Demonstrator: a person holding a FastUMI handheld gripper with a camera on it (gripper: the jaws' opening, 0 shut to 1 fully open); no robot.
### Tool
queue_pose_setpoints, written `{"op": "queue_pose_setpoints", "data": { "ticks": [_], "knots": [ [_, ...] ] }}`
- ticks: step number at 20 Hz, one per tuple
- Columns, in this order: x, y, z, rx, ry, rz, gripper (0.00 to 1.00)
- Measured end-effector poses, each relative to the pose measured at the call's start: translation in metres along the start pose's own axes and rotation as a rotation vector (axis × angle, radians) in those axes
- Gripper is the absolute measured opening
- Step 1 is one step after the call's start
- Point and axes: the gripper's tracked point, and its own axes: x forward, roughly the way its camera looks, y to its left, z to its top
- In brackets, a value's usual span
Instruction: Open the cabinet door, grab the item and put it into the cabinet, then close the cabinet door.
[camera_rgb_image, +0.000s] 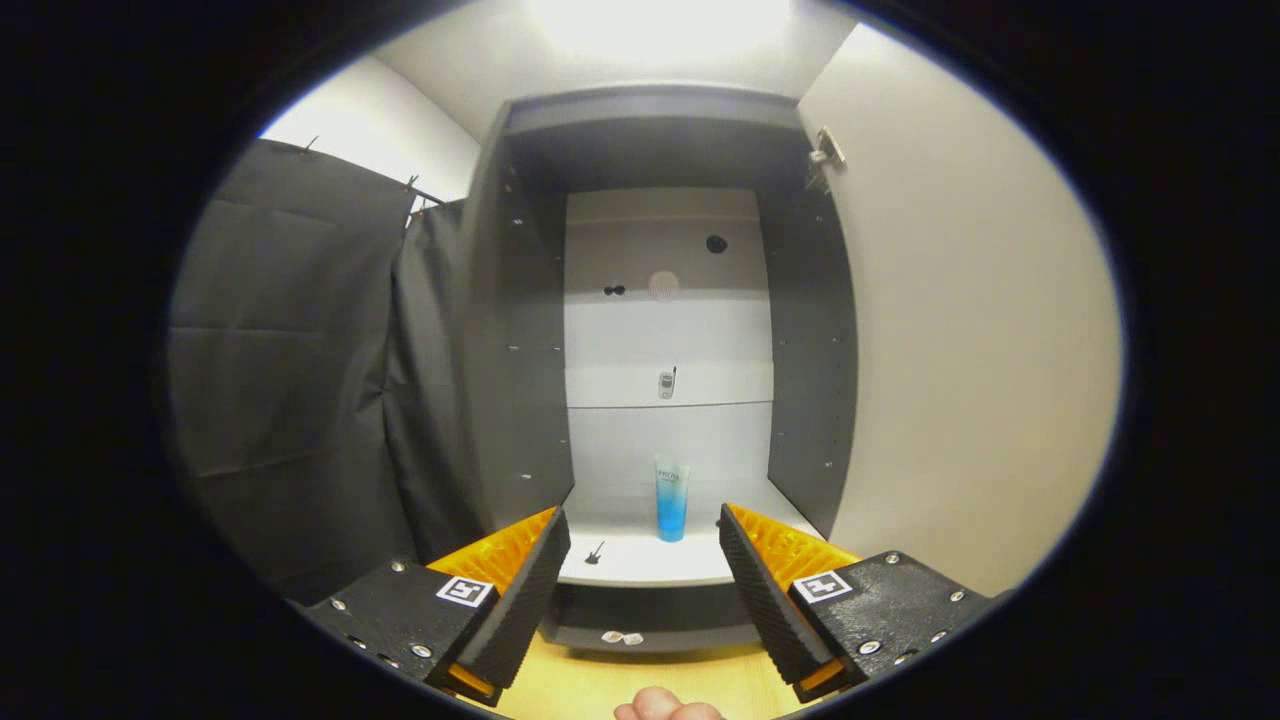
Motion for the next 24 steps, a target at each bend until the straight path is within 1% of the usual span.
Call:
{"op": "queue_pose_setpoints", "data": {
  "ticks": [2, 6, 8, 10, 14, 17, 20, 23, 24],
  "knots": [
    [-0.042, 0.010, -0.004, 0.005, 0.011, 0.020, 0.93],
    [-0.125, 0.020, -0.019, 0.026, 0.073, 0.081, 0.93],
    [-0.168, 0.006, -0.020, 0.010, 0.091, 0.088, 0.93],
    [-0.206, -0.030, -0.015, -0.018, 0.087, 0.037, 0.93],
    [-0.266, -0.124, -0.003, -0.065, 0.067, -0.120, 0.93],
    [-0.282, -0.198, 0.005, -0.084, 0.050, -0.230, 0.93],
    [-0.268, -0.260, 0.017, -0.065, 0.030, -0.303, 0.93],
    [-0.238, -0.302, 0.021, -0.045, 0.022, -0.311, 0.93],
    [-0.228, -0.305, 0.020, -0.030, 0.029, -0.278, 0.93]
  ]
}}
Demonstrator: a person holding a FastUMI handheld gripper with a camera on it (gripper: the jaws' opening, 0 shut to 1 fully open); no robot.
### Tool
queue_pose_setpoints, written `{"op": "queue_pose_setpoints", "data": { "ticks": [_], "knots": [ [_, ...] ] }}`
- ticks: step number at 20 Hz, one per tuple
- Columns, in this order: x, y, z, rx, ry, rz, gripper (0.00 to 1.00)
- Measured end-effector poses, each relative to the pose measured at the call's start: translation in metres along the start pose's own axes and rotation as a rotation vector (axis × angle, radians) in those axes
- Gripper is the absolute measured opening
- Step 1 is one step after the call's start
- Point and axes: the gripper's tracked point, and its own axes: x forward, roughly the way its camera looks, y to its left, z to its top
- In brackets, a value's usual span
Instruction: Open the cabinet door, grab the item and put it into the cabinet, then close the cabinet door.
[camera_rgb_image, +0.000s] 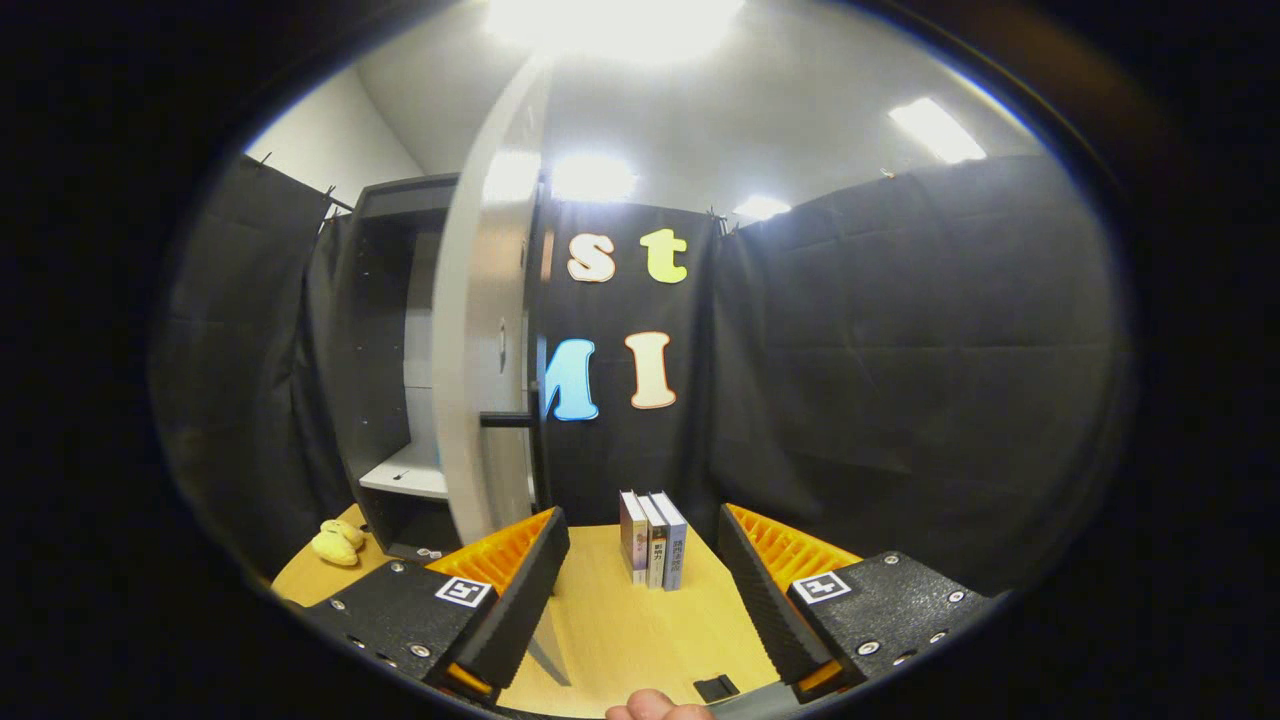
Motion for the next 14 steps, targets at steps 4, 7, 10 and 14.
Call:
{"op": "queue_pose_setpoints", "data": {
  "ticks": [4, 7, 10, 14],
  "knots": [
    [0.019, 0.010, -0.016, -0.003, 0.021, 0.117, 0.93],
    [0.018, 0.012, -0.021, -0.004, 0.025, 0.164, 0.92],
    [0.015, 0.022, -0.026, 0.048, 0.064, 0.204, 0.91],
    [0.005, 0.051, -0.029, 0.069, 0.081, 0.237, 0.92]
  ]
}}
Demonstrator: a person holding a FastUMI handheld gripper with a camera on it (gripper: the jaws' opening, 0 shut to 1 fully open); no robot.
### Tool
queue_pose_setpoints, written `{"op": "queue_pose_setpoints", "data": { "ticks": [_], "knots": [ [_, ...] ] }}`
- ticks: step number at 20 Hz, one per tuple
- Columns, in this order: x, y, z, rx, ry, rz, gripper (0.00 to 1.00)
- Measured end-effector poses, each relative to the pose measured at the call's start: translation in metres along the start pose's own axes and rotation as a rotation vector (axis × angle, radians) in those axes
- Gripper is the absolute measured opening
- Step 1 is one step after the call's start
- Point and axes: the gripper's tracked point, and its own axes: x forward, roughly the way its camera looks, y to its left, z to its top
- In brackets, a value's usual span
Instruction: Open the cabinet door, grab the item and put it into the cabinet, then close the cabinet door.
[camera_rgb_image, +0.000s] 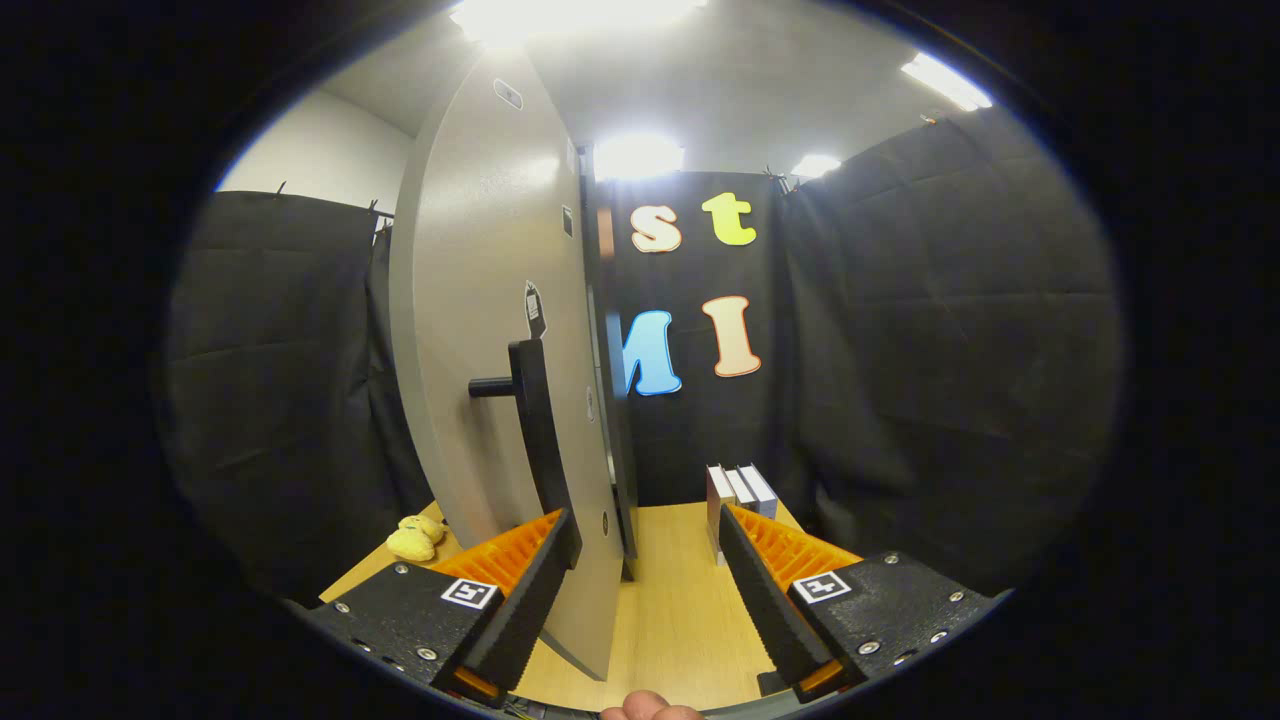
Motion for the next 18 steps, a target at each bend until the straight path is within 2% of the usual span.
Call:
{"op": "queue_pose_setpoints", "data": {
  "ticks": [6, 12, 18],
  "knots": [
    [0.006, 0.079, -0.006, -0.025, -0.003, 0.062, 0.92],
    [0.034, 0.161, -0.004, -0.134, -0.019, 0.101, 0.92],
    [0.035, 0.232, -0.001, -0.112, -0.084, 0.117, 0.93]
  ]
}}
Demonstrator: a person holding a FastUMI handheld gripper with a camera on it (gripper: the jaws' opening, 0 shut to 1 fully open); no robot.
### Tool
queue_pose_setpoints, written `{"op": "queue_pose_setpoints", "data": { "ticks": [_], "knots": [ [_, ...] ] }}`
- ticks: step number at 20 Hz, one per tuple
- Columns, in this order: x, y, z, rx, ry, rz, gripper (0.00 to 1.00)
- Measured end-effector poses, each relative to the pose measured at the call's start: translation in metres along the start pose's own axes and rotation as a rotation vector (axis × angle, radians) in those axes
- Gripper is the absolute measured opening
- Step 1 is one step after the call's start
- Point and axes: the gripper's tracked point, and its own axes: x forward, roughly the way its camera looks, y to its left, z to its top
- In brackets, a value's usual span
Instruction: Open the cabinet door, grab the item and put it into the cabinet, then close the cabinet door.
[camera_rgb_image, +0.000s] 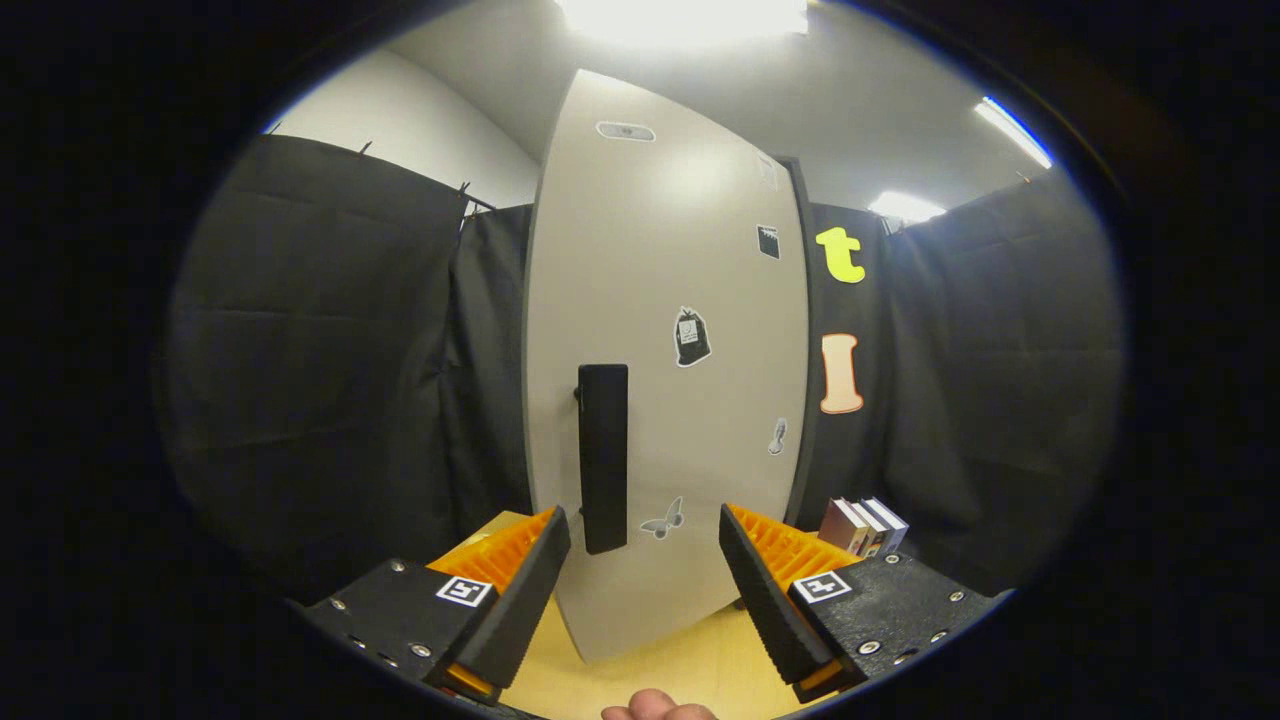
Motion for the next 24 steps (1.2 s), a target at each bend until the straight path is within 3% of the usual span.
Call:
{"op": "queue_pose_setpoints", "data": {
  "ticks": [8, 16, 24],
  "knots": [
    [-0.009, 0.022, -0.002, 0.068, -0.004, -0.072, 0.94],
    [-0.004, 0.023, -0.010, 0.130, 0.020, -0.082, 0.94],
    [0.001, 0.029, -0.009, 0.086, 0.026, -0.090, 0.93]
  ]
}}
